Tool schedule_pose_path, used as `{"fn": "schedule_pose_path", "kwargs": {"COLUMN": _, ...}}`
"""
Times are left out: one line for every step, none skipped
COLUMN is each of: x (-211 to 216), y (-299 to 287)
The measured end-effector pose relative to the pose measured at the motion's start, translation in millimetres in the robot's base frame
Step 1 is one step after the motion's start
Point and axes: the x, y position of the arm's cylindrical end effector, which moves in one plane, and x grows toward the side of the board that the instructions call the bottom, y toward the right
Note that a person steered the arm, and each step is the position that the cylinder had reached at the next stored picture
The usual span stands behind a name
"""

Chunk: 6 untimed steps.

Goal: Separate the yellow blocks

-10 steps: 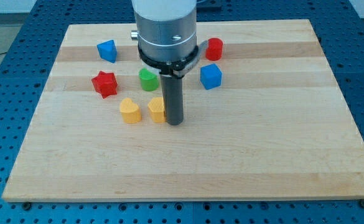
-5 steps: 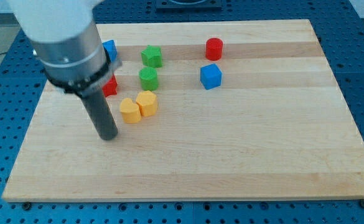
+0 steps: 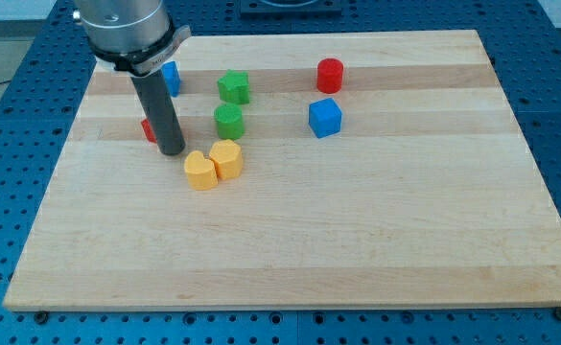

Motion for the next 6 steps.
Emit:
{"fn": "schedule_pose_path", "kwargs": {"x": -7.5, "y": 1.1}}
{"fn": "schedule_pose_path", "kwargs": {"x": -3.8, "y": 16.1}}
{"fn": "schedule_pose_path", "kwargs": {"x": 30.8, "y": 37.9}}
{"fn": "schedule_pose_path", "kwargs": {"x": 61.3, "y": 35.7}}
{"fn": "schedule_pose_path", "kwargs": {"x": 90.3, "y": 44.6}}
{"fn": "schedule_pose_path", "kwargs": {"x": 77.5, "y": -8.9}}
